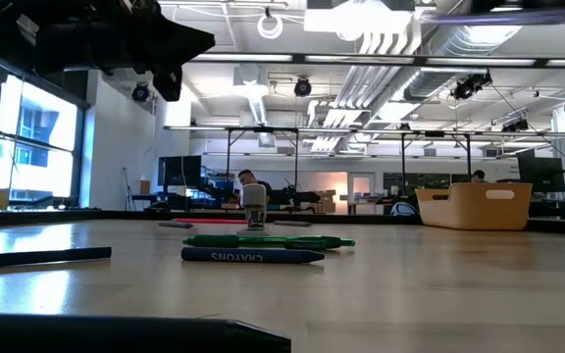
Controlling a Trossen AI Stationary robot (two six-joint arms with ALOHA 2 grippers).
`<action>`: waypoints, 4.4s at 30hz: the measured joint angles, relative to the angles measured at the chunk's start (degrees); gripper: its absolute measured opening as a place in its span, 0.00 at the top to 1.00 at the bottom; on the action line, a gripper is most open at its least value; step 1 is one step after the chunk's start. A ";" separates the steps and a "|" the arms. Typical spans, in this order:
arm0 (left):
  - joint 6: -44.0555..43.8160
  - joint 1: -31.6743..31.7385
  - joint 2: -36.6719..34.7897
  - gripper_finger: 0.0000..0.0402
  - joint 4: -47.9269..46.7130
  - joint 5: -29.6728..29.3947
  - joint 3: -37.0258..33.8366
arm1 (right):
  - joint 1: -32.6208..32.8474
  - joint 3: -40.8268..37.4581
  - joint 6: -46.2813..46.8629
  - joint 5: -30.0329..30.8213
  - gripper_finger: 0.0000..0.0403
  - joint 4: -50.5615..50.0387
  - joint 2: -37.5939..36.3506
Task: Sort crayons/erasers/pens/pencils in bins
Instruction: Put the violet pen into the orange bin, then put the gray crayon into the white bin
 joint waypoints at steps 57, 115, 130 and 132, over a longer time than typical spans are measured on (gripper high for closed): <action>4.83 5.22 -8.42 1.00 -4.98 4.29 -5.18 | 1.49 -15.51 -33.25 9.84 1.00 34.76 3.17; 7.78 2.05 -8.27 1.00 -10.84 3.06 -5.16 | -6.51 -2.18 -56.74 -6.03 0.69 48.80 41.65; 7.76 2.05 -8.27 1.00 -10.86 3.06 -5.16 | -7.48 -2.27 -55.00 -6.61 0.68 47.52 39.51; 7.78 2.03 -8.27 1.00 -10.86 3.08 -5.16 | -8.28 -2.27 -54.00 -6.65 0.66 46.17 38.14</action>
